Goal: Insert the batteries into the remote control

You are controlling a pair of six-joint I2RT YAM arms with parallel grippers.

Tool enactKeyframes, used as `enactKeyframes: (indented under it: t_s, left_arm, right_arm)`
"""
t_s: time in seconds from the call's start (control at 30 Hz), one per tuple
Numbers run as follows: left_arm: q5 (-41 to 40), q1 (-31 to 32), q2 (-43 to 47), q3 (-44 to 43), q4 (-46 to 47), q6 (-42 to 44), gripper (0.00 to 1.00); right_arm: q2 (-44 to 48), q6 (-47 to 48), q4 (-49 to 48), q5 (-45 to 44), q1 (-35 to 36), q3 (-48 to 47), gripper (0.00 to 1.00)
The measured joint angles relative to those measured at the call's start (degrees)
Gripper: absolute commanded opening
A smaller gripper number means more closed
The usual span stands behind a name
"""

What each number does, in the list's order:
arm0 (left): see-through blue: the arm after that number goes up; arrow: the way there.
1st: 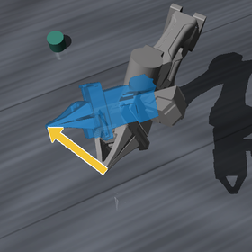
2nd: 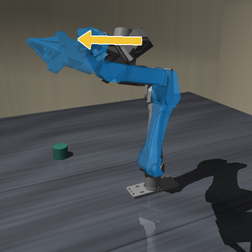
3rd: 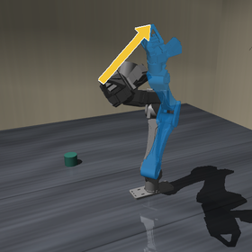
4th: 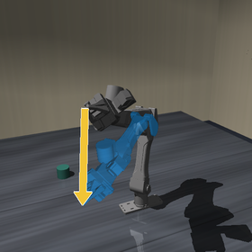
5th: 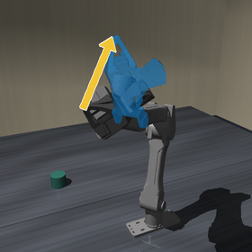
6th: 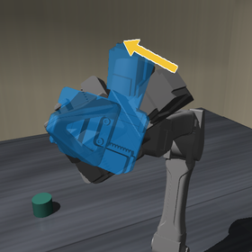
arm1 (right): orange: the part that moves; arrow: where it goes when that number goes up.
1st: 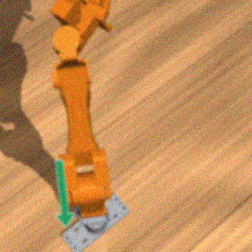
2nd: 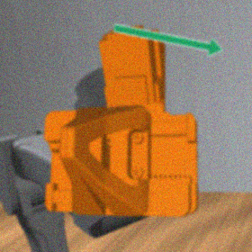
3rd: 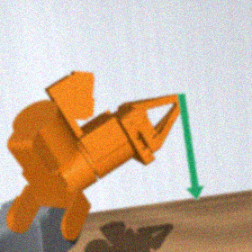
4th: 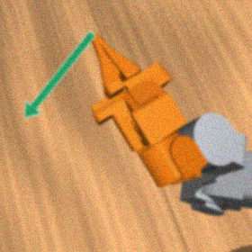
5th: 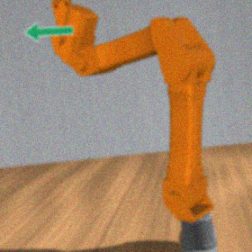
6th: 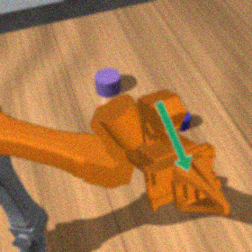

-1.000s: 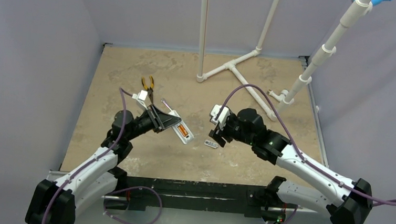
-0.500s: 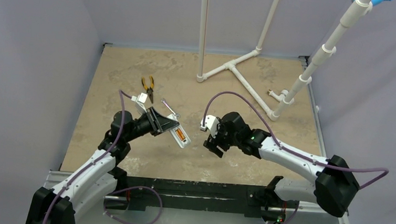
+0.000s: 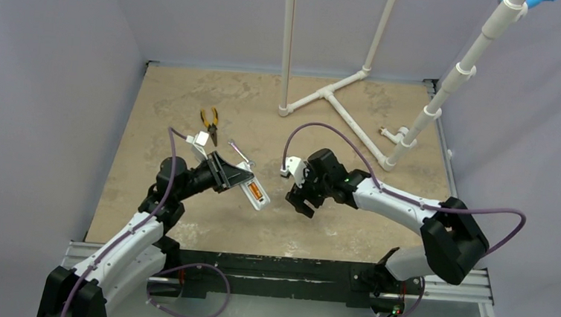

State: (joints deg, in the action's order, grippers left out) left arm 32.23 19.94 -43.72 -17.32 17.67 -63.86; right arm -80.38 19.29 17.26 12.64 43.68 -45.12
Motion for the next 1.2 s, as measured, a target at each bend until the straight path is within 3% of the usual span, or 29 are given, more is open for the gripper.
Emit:
enactKeyframes:
  t_s: [0.47, 0.9, 1.2]
  left_arm:
    - [0.24, 0.0, 0.17, -0.37, -0.81, 0.0, 0.0]
    - [0.48, -0.02, -1.64, -0.37, -0.57, -0.37, 0.0]
    - [0.57, -0.04, -1.79, -0.37, 0.26, -1.09, 0.0]
  right_arm:
    - [-4.85, 3.32, 2.64, 1.18, -1.38, -1.99, 0.75]
    - [-5.01, 3.3, 2.05, 0.26, -1.38, -1.44, 0.66]
    - [-4.72, 2.78, 0.72, -2.47, -1.18, 0.76, 0.67]
